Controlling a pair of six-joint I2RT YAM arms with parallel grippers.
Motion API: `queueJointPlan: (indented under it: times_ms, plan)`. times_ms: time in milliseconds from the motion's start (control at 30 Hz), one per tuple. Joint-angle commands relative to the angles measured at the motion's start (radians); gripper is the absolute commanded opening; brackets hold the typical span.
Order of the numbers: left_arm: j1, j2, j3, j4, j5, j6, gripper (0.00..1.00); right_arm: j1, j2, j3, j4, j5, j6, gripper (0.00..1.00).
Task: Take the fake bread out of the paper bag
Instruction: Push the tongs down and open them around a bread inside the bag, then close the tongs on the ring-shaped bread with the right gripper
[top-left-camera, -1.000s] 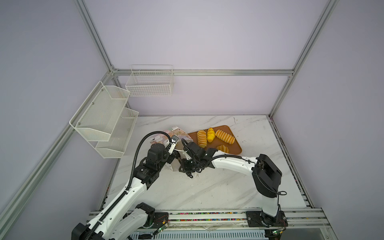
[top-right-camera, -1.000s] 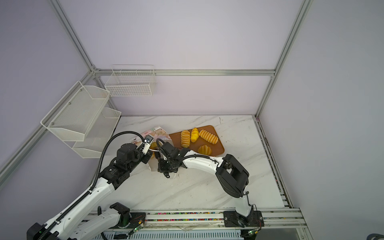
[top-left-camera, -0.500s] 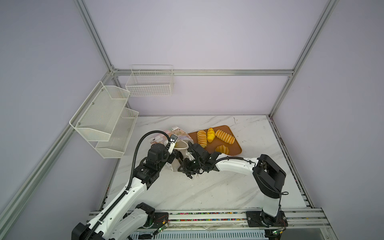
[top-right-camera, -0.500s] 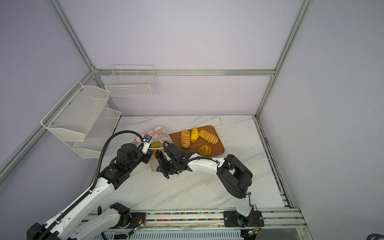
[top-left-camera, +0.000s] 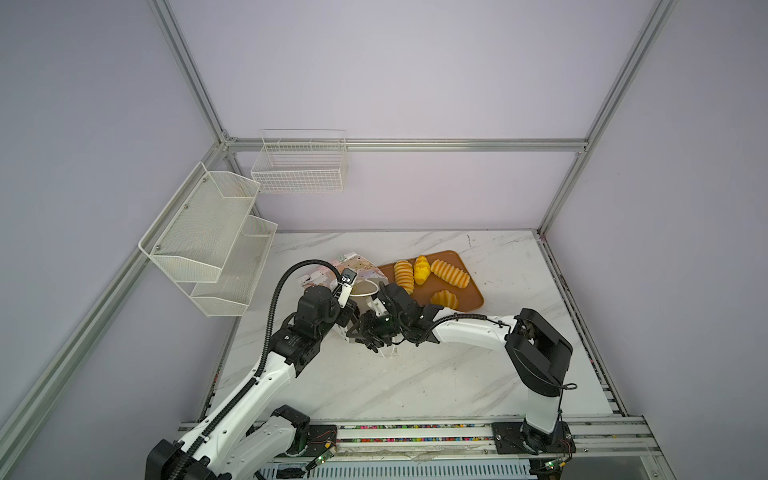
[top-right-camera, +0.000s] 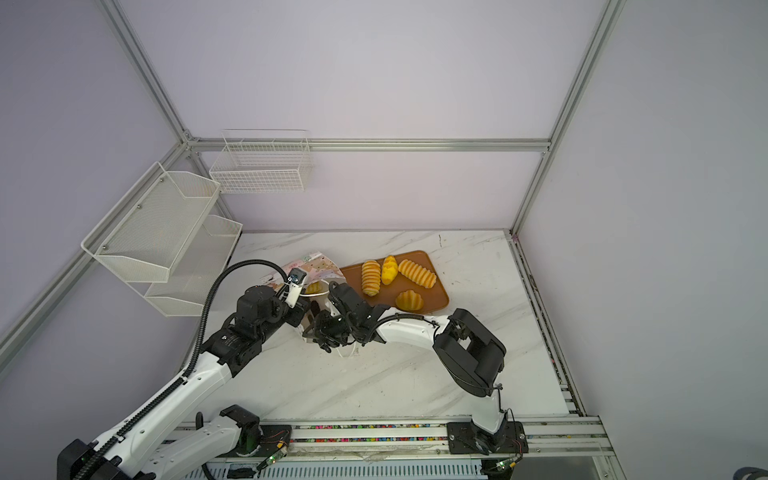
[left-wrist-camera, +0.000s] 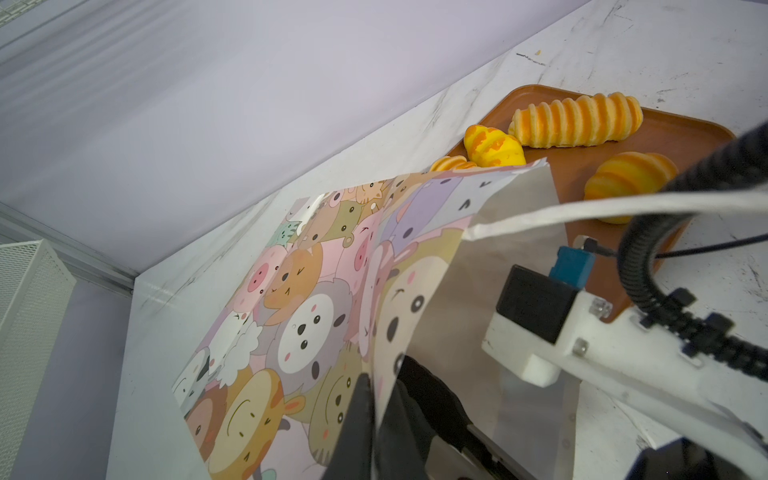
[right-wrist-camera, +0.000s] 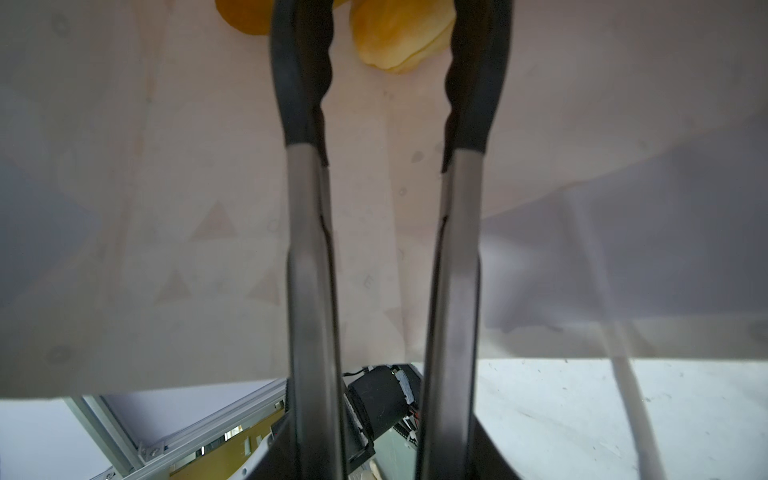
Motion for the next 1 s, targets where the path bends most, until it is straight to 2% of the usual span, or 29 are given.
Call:
queueJointPlan:
  times_ms: [0,433,967]
  plan:
    - [-0.005,-0.004,-0.002,0.053,0.033,-0.034,0.00,-0.004,0.003,-0.009,0.062,-0.009,0.052,0.41]
    - [-0.004,-0.006,0.002,0.053,0.040,-0.033,0.00,-0.006,-0.019,-0.092,0.129,0.000,0.120,0.41]
    - [-0.005,-0.007,0.012,0.054,0.062,-0.043,0.00,-0.006,0.045,-0.057,0.203,-0.072,0.180,0.41]
